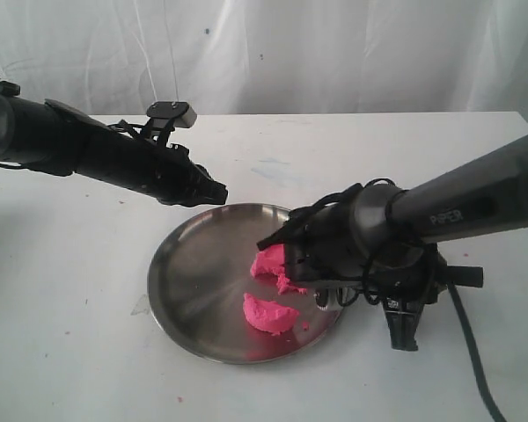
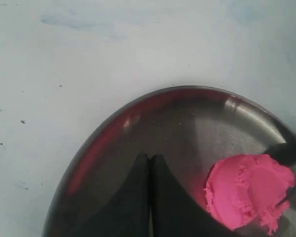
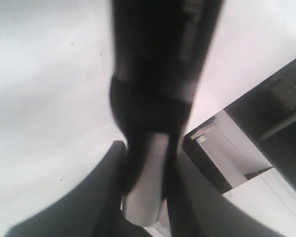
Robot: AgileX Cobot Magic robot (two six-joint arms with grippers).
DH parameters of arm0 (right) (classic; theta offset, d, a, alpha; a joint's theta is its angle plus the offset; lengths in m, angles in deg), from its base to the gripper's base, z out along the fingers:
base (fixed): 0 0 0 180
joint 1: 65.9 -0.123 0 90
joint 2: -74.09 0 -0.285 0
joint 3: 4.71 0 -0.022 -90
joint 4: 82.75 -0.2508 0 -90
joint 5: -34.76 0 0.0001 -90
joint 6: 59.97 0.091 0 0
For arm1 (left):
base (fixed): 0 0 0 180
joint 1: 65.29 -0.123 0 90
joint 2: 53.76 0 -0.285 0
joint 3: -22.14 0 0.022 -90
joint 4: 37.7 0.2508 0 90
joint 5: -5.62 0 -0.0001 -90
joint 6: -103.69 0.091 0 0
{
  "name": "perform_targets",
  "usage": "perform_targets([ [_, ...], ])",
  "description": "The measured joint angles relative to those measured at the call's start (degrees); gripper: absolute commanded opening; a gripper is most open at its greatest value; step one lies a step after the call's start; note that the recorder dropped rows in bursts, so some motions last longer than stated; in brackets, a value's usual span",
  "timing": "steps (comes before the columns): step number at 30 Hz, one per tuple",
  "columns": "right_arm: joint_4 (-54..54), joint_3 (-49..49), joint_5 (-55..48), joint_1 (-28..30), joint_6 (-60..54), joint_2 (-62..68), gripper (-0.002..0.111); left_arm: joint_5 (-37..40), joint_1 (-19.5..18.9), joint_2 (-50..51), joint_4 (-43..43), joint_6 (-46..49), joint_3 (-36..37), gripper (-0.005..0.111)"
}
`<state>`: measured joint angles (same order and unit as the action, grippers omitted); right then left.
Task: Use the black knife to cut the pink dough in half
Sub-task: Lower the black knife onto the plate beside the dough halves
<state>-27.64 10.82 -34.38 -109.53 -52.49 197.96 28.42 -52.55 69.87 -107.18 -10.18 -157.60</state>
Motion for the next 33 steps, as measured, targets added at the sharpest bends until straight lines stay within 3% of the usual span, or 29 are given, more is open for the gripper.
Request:
perform_targets([
  [7,-14.5,0.0,0.5,0.0,0.1,-9.4,0.0,0.0,0.0,-3.3,1.2,-0.2,0.0,0.0],
  [10,-18.5,0.0,8.0,0.7,4.1,-13.0,0.0,0.1,0.0,-6.6,6.1,-4.1,0.0,0.0],
  [15,-32.2,0.0,17.0,6.5,5.1,-17.3,0.0,1.8,-2.3,-11.4,14.4,-14.0,0.0,0.0],
  [20,-53.2,0.0,20.8,13.7,-5.4,-18.1,0.0,3.6,-3.9,-15.3,15.6,-15.8,1.0,0.0],
  [24,-70.6,0.0,21.5,18.5,-17.1,-18.1,0.0,2.5,-3.9,-19.9,15.4,-16.4,5.6,0.0],
  [28,-84.2,0.0,22.1,22.1,-22.0,-18.1,0.0,-1.3,-3.9,-25.8,15.2,-17.1,12.8,0.0],
  [33,-89.2,-0.3,24.7,22.7,-22.2,-17.3,0.0,-2.7,-3.9,-33.2,14.6,-17.3,20.0,0.0],
])
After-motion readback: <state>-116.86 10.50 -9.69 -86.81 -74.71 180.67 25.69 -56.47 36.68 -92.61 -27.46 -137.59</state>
